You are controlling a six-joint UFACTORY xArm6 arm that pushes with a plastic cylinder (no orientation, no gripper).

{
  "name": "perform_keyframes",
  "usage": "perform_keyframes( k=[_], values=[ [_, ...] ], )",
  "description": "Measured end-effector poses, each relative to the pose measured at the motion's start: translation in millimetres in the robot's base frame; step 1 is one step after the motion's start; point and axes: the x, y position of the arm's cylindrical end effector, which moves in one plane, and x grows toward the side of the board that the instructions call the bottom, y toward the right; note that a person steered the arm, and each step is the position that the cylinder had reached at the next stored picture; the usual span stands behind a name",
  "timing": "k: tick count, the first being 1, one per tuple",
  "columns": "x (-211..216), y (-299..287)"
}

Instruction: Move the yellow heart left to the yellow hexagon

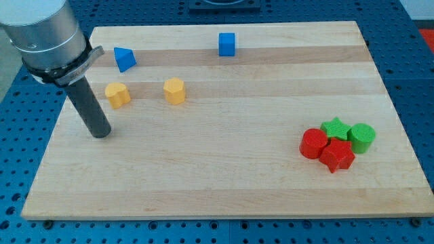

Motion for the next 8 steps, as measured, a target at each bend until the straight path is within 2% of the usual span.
perform_keyframes(
  k=[2, 4, 5, 7, 8],
  values=[
    [-22.3, -25.3],
    [-90.2, -25.2],
    [-90.2, -22.7],
    [-90.3, 48.1],
    [-90.3, 49.7]
  ],
)
